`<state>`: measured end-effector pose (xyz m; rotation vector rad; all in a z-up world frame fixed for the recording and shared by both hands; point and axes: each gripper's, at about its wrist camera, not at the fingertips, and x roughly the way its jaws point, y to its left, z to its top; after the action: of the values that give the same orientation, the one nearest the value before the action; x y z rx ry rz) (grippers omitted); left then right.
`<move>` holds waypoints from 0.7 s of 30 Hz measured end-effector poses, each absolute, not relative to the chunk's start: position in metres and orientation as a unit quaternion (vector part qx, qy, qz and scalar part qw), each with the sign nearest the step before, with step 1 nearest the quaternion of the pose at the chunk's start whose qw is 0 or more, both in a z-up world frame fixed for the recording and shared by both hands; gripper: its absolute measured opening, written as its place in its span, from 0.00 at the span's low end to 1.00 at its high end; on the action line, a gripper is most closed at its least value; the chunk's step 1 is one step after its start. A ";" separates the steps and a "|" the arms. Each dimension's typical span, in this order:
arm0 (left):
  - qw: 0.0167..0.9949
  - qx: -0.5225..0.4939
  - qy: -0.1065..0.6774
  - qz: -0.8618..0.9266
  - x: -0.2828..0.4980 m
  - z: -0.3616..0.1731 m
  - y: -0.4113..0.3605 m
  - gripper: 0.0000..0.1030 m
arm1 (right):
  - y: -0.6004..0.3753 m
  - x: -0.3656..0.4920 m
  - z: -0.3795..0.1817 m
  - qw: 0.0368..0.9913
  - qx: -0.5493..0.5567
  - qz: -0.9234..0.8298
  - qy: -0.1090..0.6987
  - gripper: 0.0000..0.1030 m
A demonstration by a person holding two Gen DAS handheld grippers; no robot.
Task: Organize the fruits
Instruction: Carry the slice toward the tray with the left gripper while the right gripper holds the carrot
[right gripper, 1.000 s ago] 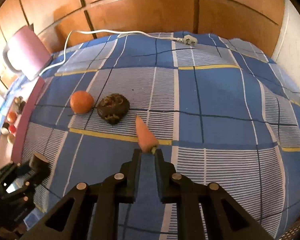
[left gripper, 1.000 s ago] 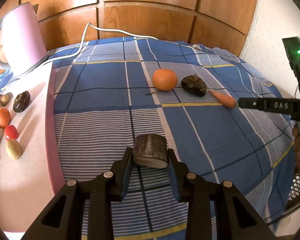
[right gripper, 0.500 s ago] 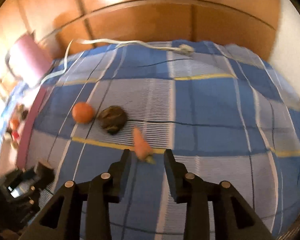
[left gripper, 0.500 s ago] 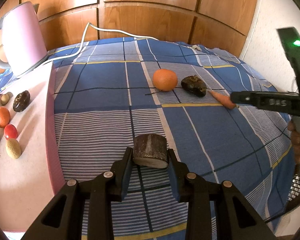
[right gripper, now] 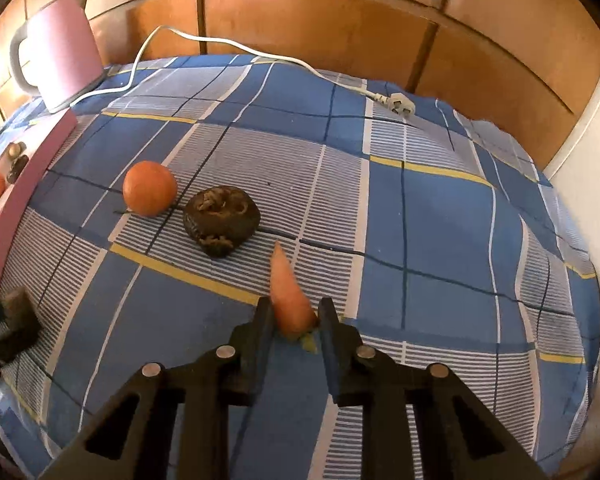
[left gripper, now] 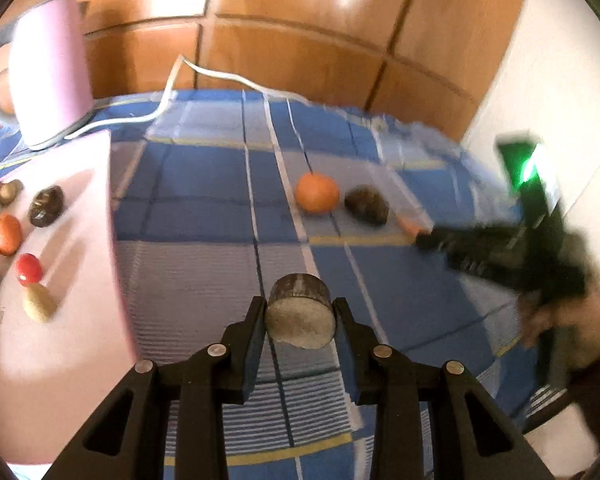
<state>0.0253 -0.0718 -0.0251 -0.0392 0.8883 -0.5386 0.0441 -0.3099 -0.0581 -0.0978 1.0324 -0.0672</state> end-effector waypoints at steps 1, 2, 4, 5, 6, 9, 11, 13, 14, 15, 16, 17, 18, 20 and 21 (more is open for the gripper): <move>0.869 -0.031 0.421 -0.257 0.027 -0.018 -0.065 0.32 | -0.310 0.045 -0.058 0.867 -0.048 -0.032 0.494 0.22; 0.871 -0.054 0.417 -0.254 0.031 -0.008 -0.053 0.32 | -0.310 0.046 -0.058 0.867 -0.046 -0.031 0.495 0.22; 0.876 -0.084 0.410 -0.240 0.038 0.005 -0.034 0.32 | -0.312 0.046 -0.058 0.868 -0.038 -0.030 0.495 0.23; 0.878 -0.102 0.408 -0.229 0.044 0.010 -0.020 0.32 | -0.312 0.046 -0.058 0.868 -0.035 -0.029 0.495 0.23; 0.879 -0.120 0.408 -0.215 0.052 0.015 -0.006 0.32 | -0.313 0.046 -0.058 0.868 -0.033 -0.030 0.494 0.23; 0.885 -0.154 0.402 -0.176 0.074 0.022 0.032 0.32 | -0.313 0.046 -0.058 0.869 -0.030 -0.031 0.493 0.23; 0.890 -0.166 0.402 -0.136 0.092 0.023 0.060 0.32 | -0.313 0.046 -0.058 0.869 -0.029 -0.030 0.492 0.23; 0.891 -0.177 0.405 -0.108 0.109 0.019 0.080 0.32 | -0.313 0.046 -0.058 0.870 -0.027 -0.030 0.492 0.23; 0.890 -0.180 0.407 -0.098 0.113 0.018 0.087 0.32 | -0.313 0.046 -0.058 0.870 -0.028 -0.030 0.492 0.23; 0.889 -0.182 0.410 -0.089 0.119 0.014 0.095 0.32 | -0.313 0.046 -0.058 0.870 -0.027 -0.030 0.491 0.23; 0.888 -0.186 0.413 -0.078 0.126 0.011 0.101 0.32 | -0.313 0.046 -0.058 0.870 -0.027 -0.030 0.491 0.23; 0.888 -0.188 0.415 -0.065 0.131 0.008 0.107 0.32 | -0.313 0.046 -0.058 0.870 -0.027 -0.030 0.491 0.23; 0.887 -0.187 0.418 -0.059 0.137 0.005 0.111 0.32 | -0.313 0.046 -0.058 0.870 -0.027 -0.030 0.491 0.23; 0.887 -0.188 0.420 -0.044 0.144 0.001 0.120 0.32 | -0.313 0.046 -0.059 0.870 -0.028 -0.030 0.491 0.23; 0.887 -0.188 0.421 -0.039 0.148 -0.001 0.123 0.32 | -0.313 0.046 -0.059 0.870 -0.029 -0.029 0.491 0.23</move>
<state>0.1481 0.1232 -0.0010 -0.3906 0.8752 -0.0814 0.0456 -0.3134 -0.0588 -0.0605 1.0269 -0.0609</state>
